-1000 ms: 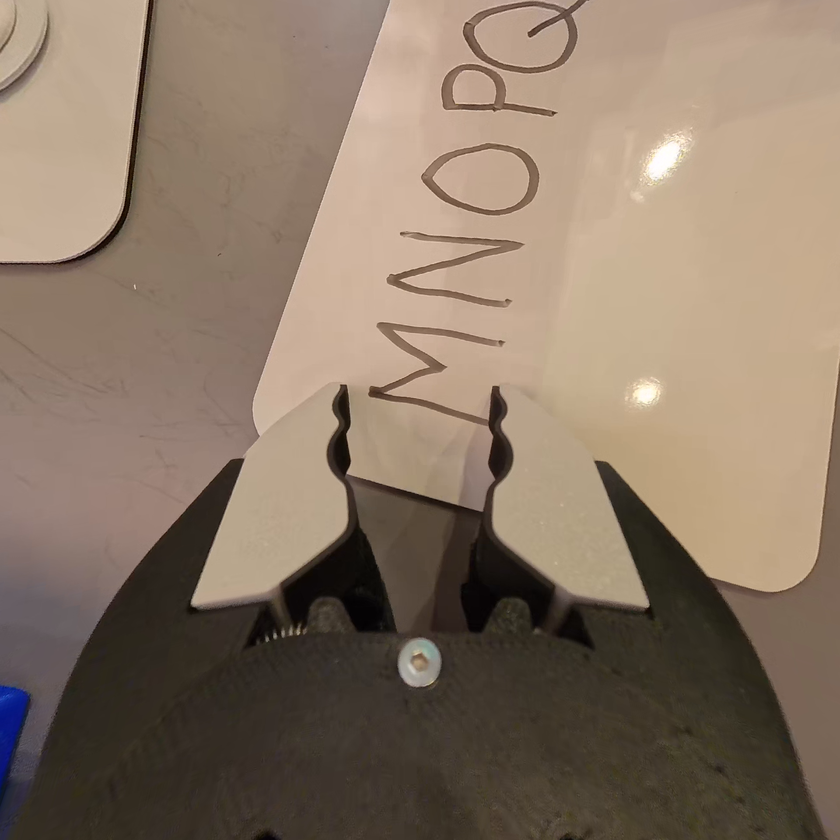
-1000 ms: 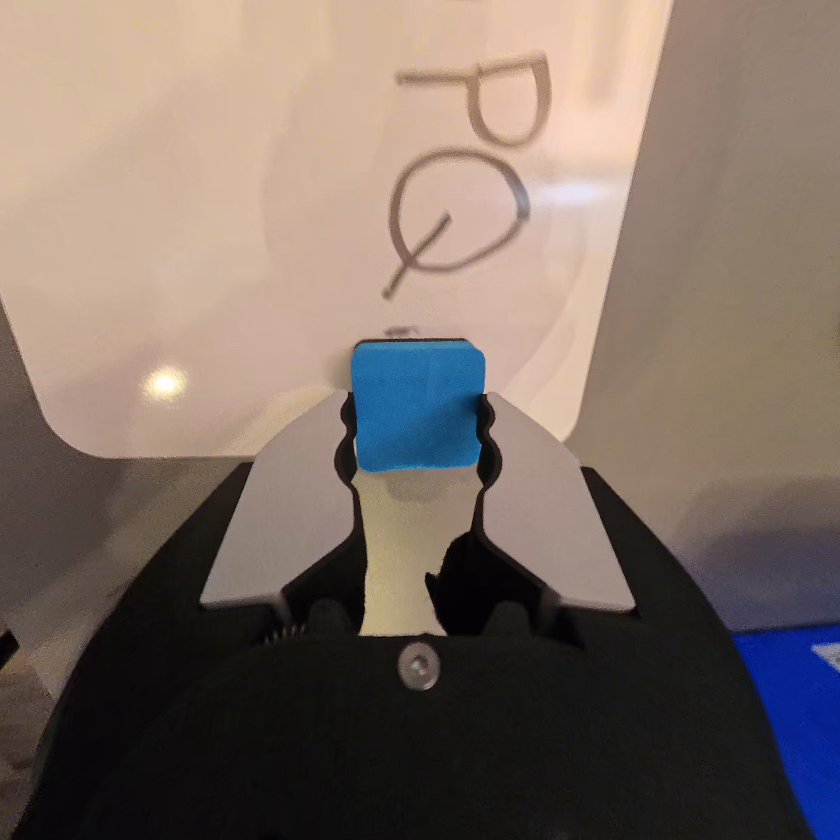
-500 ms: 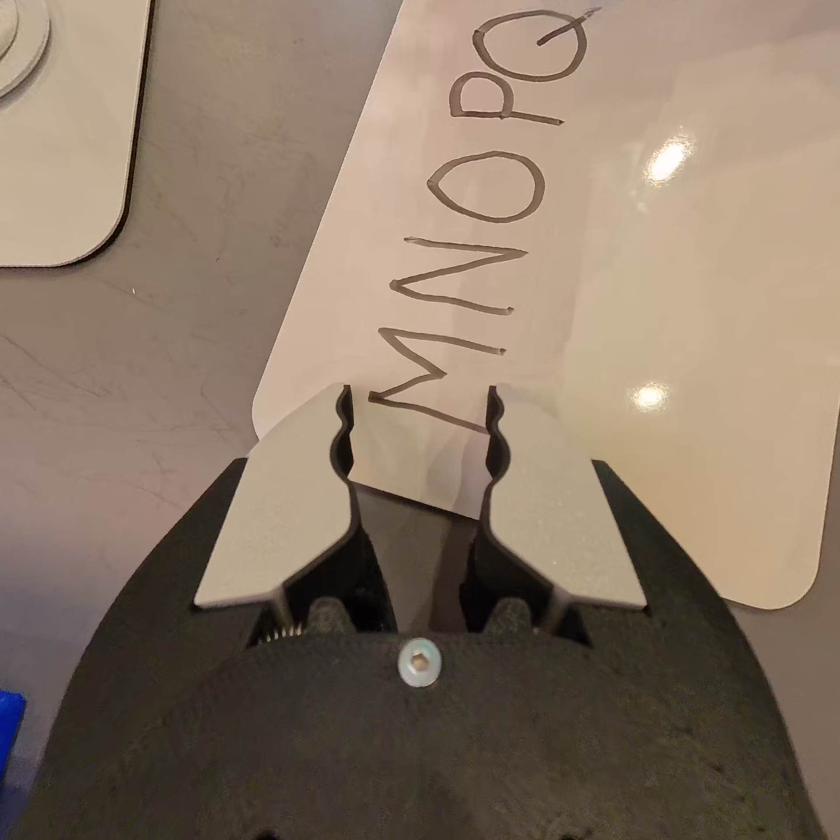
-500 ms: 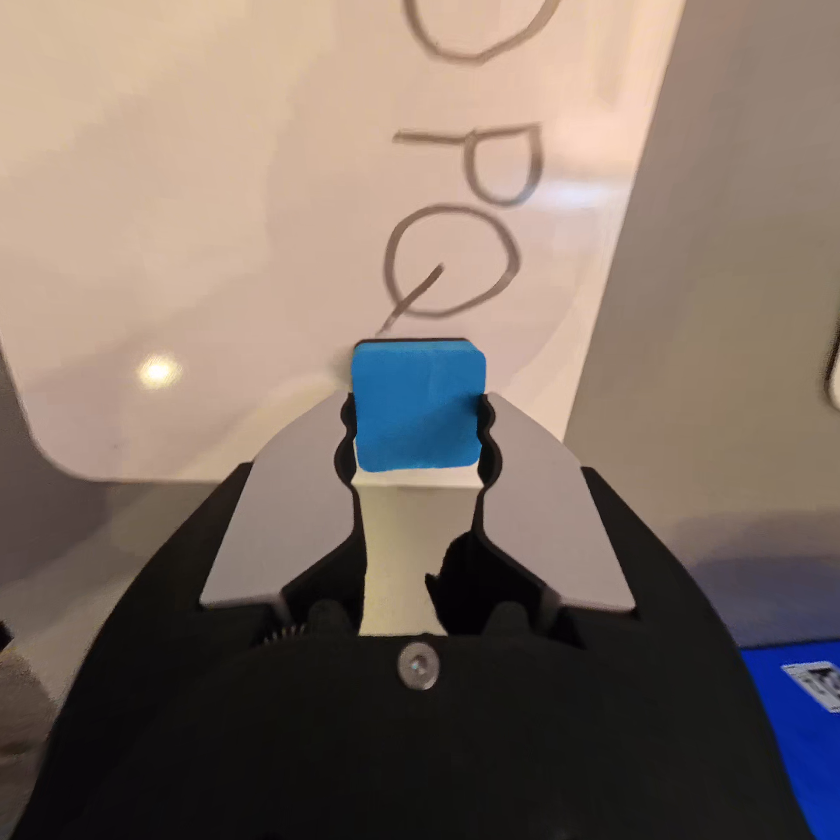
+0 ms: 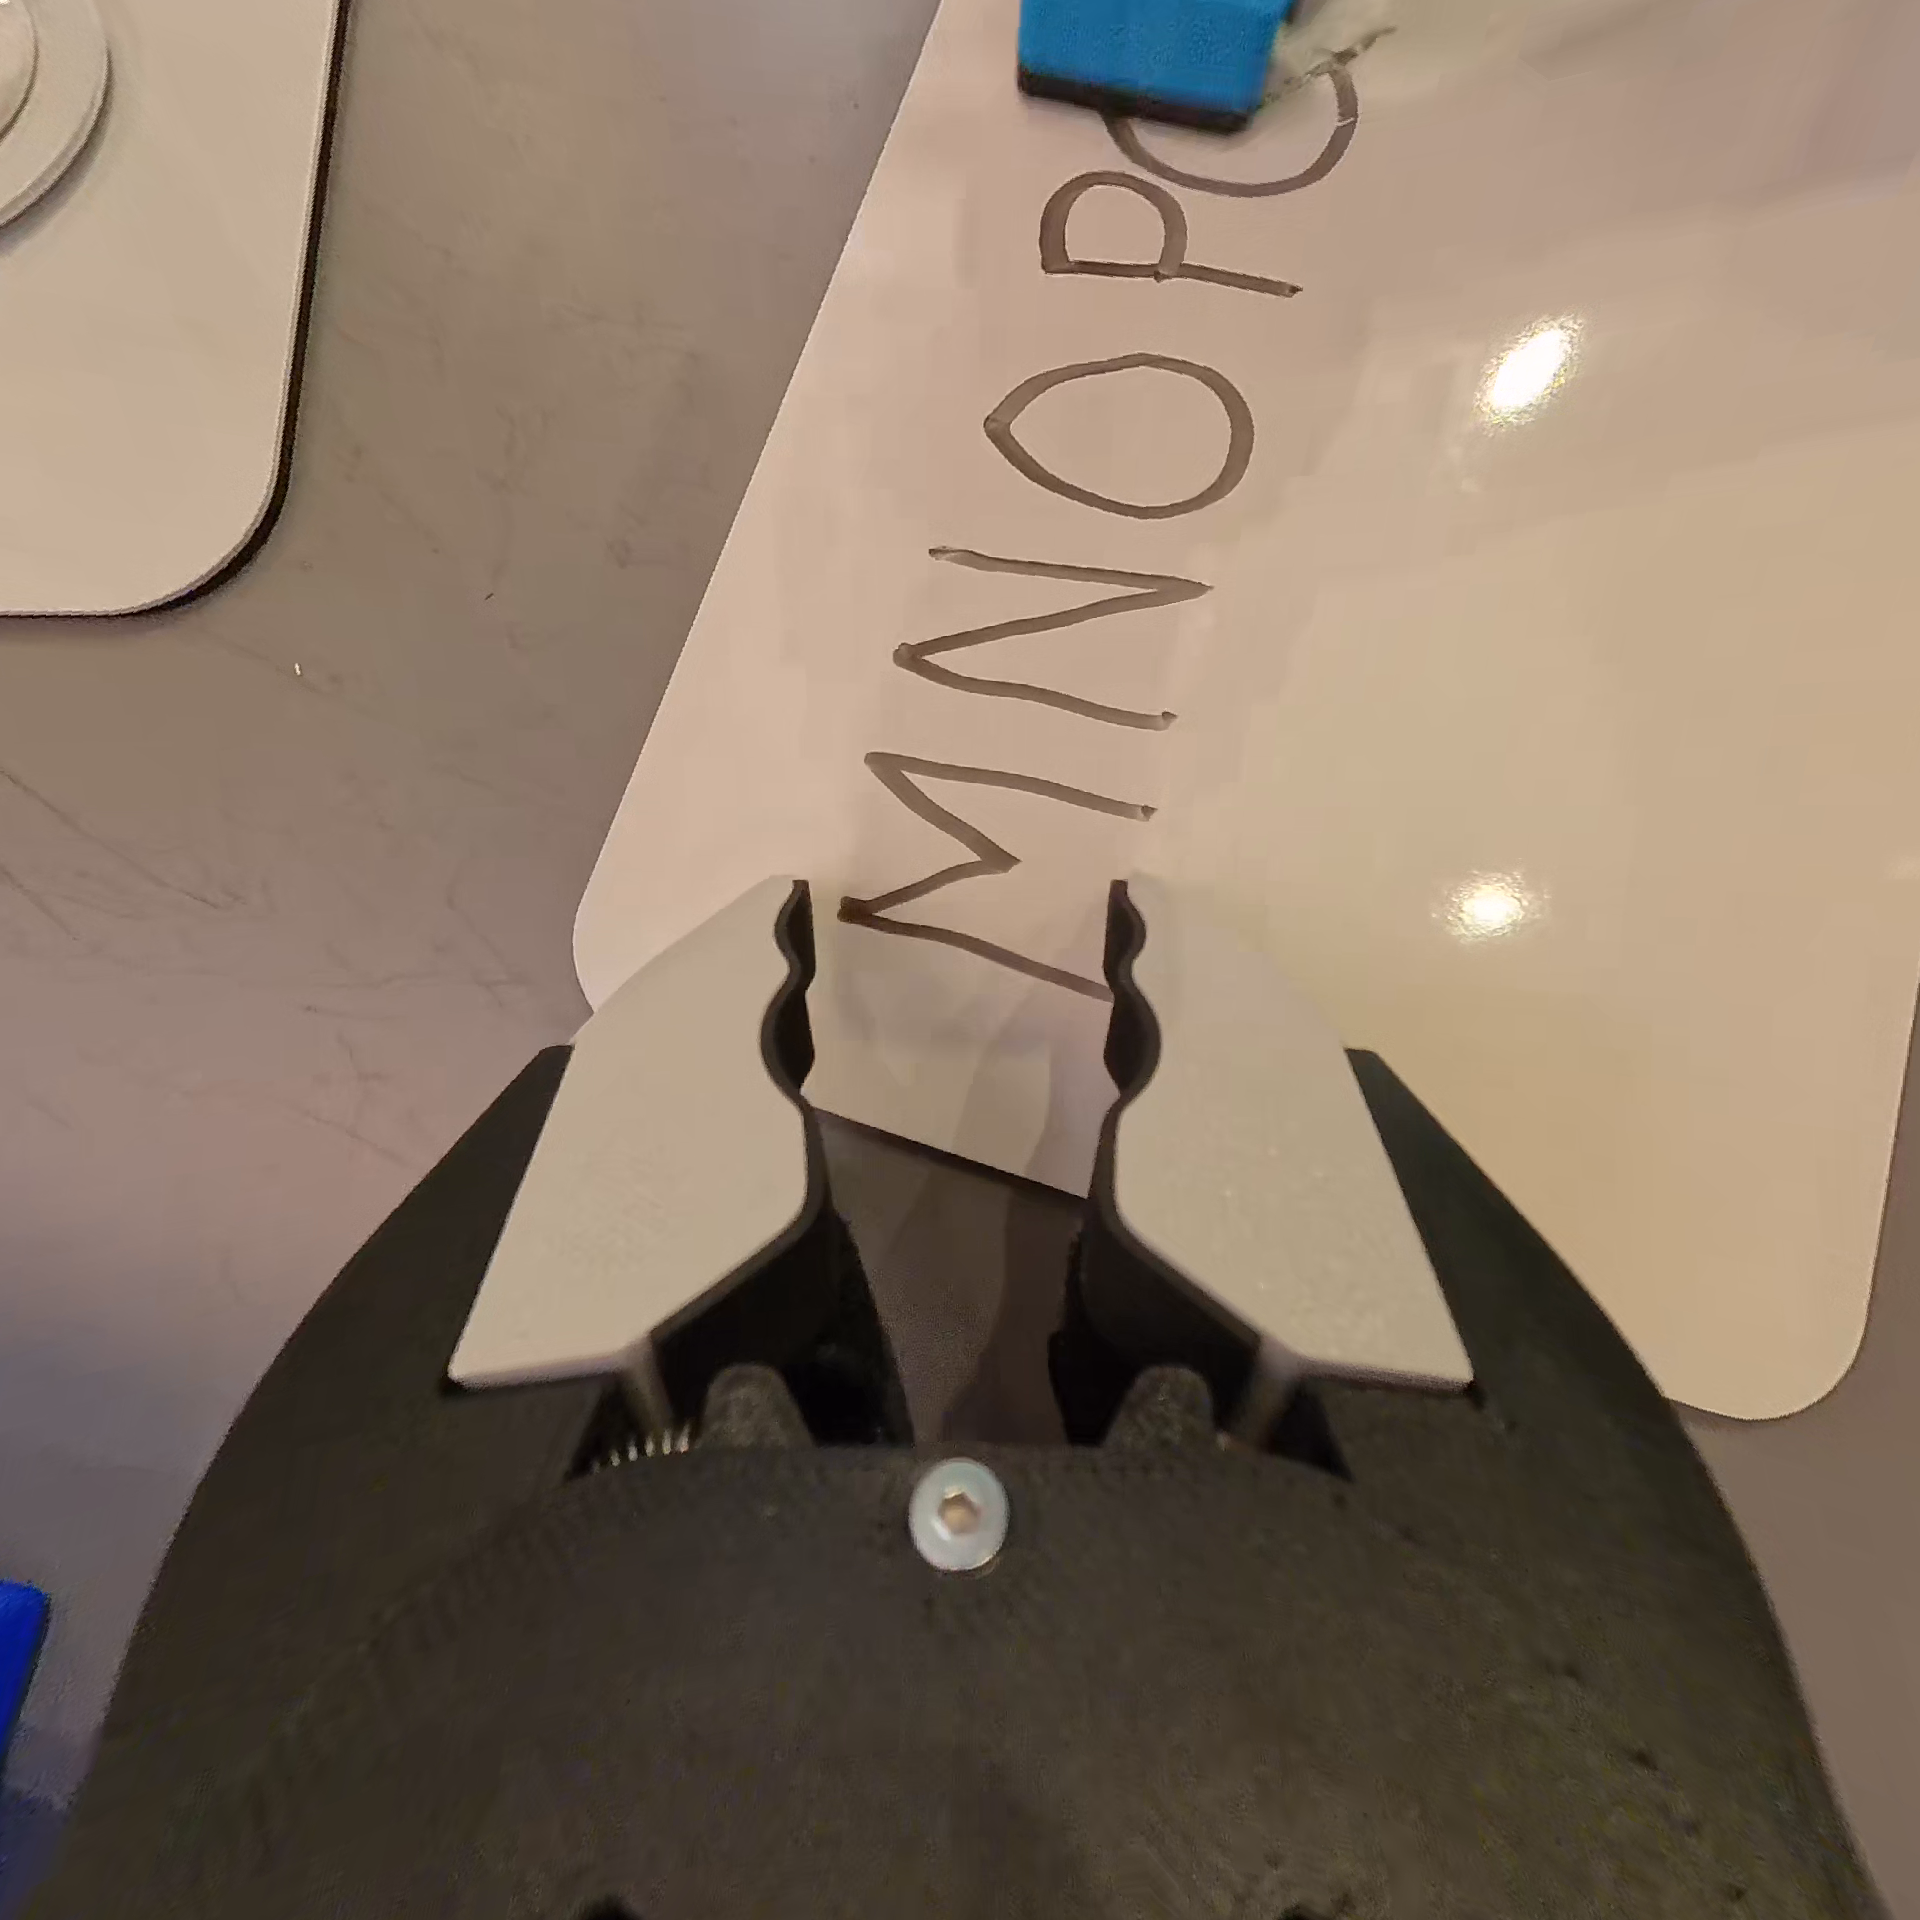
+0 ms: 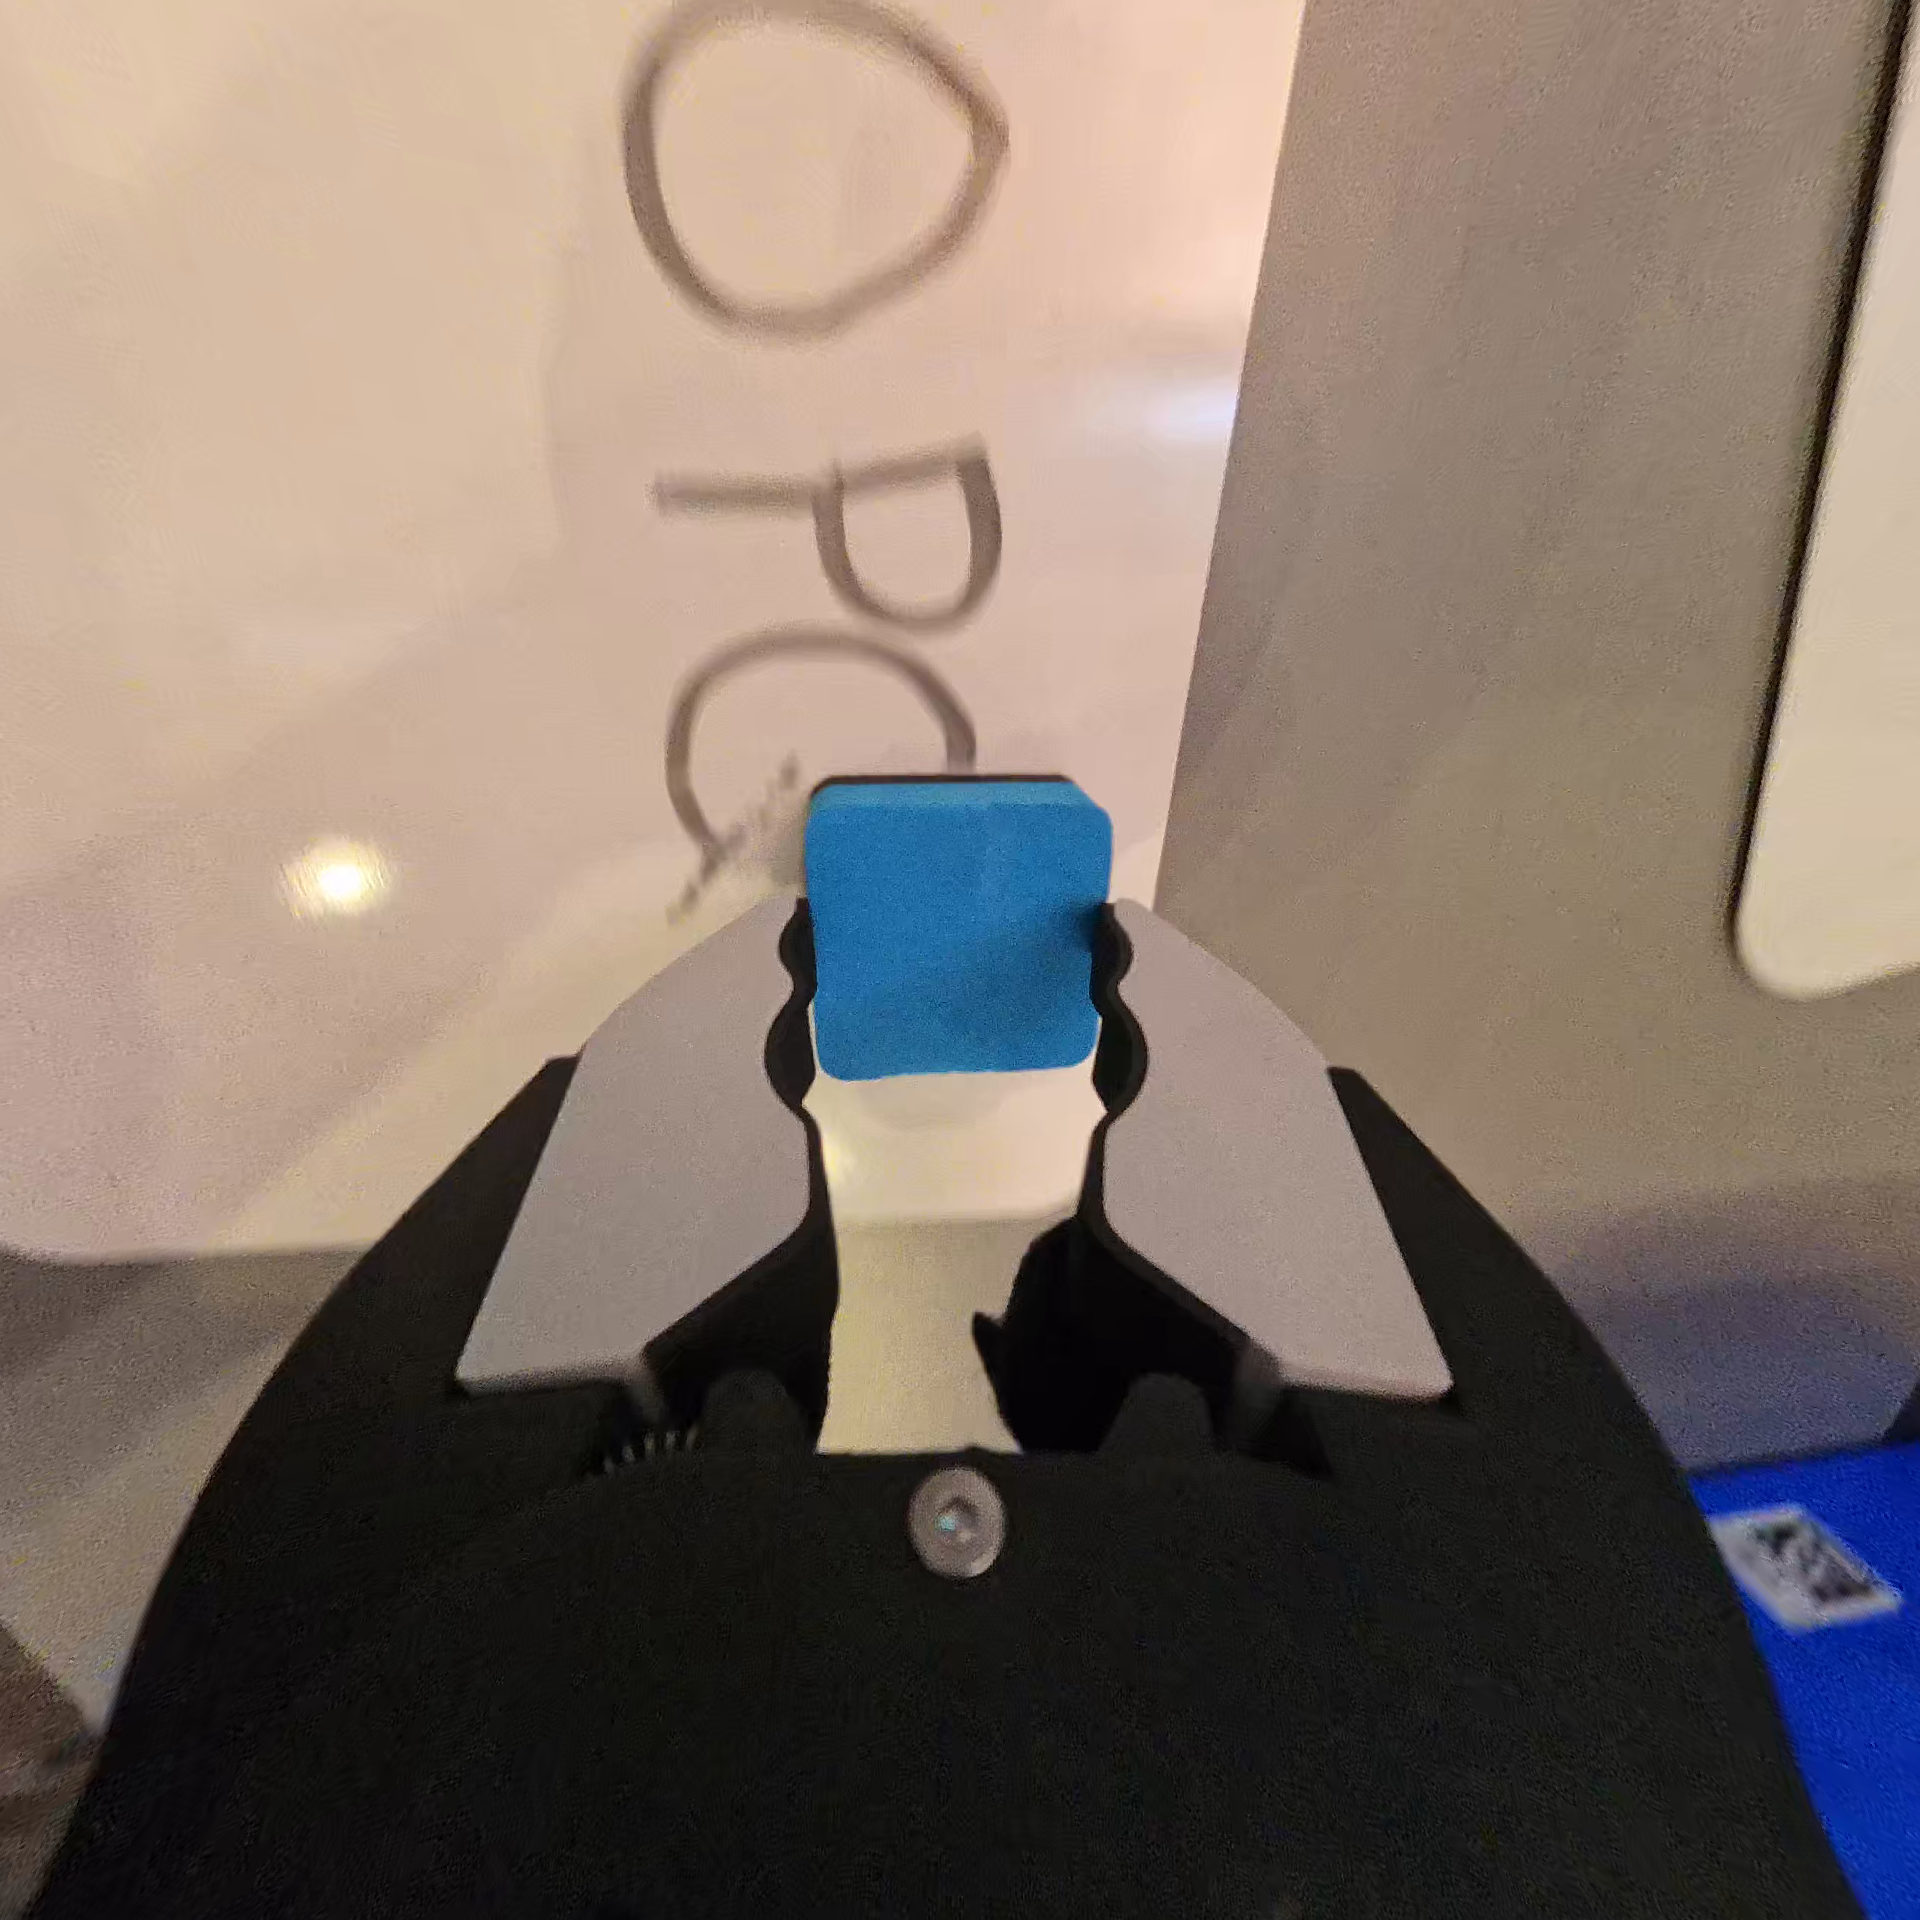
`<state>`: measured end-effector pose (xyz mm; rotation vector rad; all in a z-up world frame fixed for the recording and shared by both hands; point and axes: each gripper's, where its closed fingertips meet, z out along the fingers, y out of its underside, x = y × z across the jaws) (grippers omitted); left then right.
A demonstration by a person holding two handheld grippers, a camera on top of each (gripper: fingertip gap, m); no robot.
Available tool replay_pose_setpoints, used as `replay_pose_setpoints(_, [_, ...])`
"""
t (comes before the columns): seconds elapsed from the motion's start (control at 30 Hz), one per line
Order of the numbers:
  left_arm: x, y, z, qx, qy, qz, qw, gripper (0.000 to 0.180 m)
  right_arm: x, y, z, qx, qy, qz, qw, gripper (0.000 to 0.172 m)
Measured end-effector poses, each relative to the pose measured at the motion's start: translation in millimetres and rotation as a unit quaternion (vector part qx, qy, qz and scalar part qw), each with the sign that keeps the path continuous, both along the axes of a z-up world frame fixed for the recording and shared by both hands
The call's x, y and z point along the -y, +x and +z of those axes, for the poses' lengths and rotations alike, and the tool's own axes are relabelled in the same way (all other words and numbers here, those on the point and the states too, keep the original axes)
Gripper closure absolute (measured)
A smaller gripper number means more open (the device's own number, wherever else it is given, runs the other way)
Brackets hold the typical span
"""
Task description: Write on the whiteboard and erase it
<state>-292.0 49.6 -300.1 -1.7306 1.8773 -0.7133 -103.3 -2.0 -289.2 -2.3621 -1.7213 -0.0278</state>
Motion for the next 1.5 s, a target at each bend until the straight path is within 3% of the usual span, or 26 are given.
replay_pose_setpoints(0.03, [0,0,0,0.0,0.0,0.001,1.0,0.126,-1,-17,0,-0.016,0.002,0.015,1.0,0.119])
replay_pose_setpoints(0.13, [0,0,0,0.001,0.001,0.003,1.0,0.126,21,-24,0,-0.007,-0.018,0.06,0.998,0.119])
replay_pose_setpoints(0.27, [0,1,0,0.0,0.0,0.003,1.0,0.128,-5,-13,0,-0.009,-0.006,0.002,1.0,0.119])
replay_pose_setpoints(0.4, [0,1,0,0.001,0.0,0.004,1.0,0.128,15,-37,0,-0.012,-0.016,0.061,0.998,0.119])
replay_pose_setpoints(0.53, [0,1,0,0.001,-0.001,0.002,1.0,0.128,-4,-16,-1,0.005,-0.01,0.007,1.0,0.119])
replay_pose_setpoints(0.63, [0,1,0,0.001,0.0,0.002,1.0,0.128,6,-52,-1,-0.02,-0.007,0.061,0.998,0.119])
replay_pose_setpoints(0.7, [0,1,0,0.001,0.0,0.002,1.0,0.128,18,-42,-1,-0.008,-0.019,0.071,0.997,0.119])
replay_pose_setpoints(0.8, [0,1,0,0.001,-0.002,0.001,1.0,0.129,-6,-30,-1,0.006,-0.008,0.02,1.0,0.119])
replay_pose_setpoints(0.9, [0,1,0,0.001,-0.002,0.0,1.0,0.129,-5,-62,-1,-0.015,-0.004,0.061,0.998,0.119])
replay_pose_setpoints(0.97, [0,1,0,0.001,-0.002,0.0,1.0,0.129,10,-51,-1,-0.001,-0.026,0.082,0.996,0.119])
replay_pose_setpoints(1.1, [0,1,0,0.001,-0.003,-0.002,1.0,0.129,-18,-53,-1,-0.006,-0.004,0.042,0.999,0.119])
replay_pose_setpoints(1.2, [0,1,0,0.002,-0.003,-0.001,1.0,0.129,8,-69,-1,-0.015,-0.021,0.094,0.995,0.119])
replay_pose_setpoints(1.33, [0,1,0,0.001,-0.003,-0.002,1.0,0.129,7,-36,-1,-0.004,-0.021,0.03,0.999,0.119])
replay_pose_setpoints(1.43, [1,1,0,0.002,-0.003,-0.002,1.0,0.129,9,-68,-1,-0.02,-0.001,0.058,0.998,0.119])
replay_pose_setpoints(1.5, [1,1,0,0.002,-0.002,-0.002,1.0,0.129,26,-57,-1,-0.008,-0.015,0.063,0.998,0.119])
